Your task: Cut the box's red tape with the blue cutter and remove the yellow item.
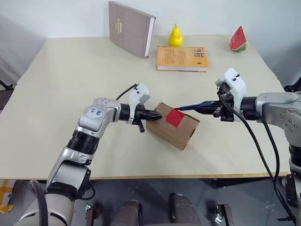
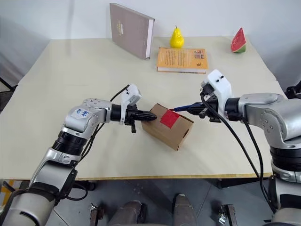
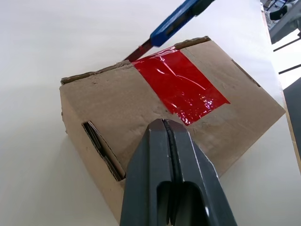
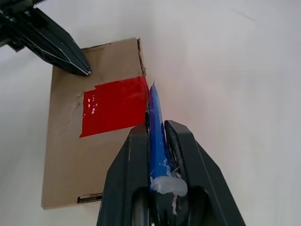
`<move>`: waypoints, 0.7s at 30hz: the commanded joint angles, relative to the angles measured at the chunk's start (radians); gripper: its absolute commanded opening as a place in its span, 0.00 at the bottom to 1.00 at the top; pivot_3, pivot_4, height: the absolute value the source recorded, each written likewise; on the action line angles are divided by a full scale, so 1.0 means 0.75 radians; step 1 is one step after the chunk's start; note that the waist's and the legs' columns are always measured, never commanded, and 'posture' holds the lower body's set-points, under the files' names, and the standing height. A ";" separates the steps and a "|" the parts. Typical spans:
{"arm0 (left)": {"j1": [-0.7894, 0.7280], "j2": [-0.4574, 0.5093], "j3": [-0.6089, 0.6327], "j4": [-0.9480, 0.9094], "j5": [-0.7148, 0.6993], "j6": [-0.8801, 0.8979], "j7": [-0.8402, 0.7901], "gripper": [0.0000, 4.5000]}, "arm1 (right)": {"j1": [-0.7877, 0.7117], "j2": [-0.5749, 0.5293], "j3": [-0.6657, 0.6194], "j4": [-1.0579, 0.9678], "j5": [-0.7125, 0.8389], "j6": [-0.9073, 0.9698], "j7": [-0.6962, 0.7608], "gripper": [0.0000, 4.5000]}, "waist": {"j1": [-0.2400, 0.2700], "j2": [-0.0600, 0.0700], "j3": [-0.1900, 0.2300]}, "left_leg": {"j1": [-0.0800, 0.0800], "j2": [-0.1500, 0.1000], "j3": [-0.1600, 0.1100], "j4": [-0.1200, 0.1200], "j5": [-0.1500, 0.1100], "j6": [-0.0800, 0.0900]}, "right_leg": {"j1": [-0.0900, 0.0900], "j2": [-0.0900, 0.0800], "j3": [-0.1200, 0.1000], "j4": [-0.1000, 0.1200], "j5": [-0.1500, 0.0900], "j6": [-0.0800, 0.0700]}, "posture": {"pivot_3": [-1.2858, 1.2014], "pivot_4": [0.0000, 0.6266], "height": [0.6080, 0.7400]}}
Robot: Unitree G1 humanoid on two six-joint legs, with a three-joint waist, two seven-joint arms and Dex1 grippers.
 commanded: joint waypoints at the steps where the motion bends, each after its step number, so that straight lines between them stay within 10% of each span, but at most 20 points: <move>1: 0.000 0.003 -0.010 0.015 0.041 0.016 0.026 0.00 | -0.048 0.016 -0.050 -0.046 0.033 -0.012 -0.003 0.03 | 0.000 0.000 0.000 | 0.000 0.000 0.000 0.000 0.000 0.000 | 0.000 0.000 0.000 0.000 0.000 0.000 | 0.52 0.24 1.00; 21: 0.024 0.004 -0.008 -0.023 0.034 0.040 0.048 0.00 | 0.024 -0.035 -0.029 -0.071 0.043 -0.022 0.039 0.03 | 0.002 0.000 0.000 | 0.000 0.000 0.000 0.000 0.000 0.000 | 0.000 0.000 0.000 0.000 0.000 0.000 | 0.52 0.24 1.00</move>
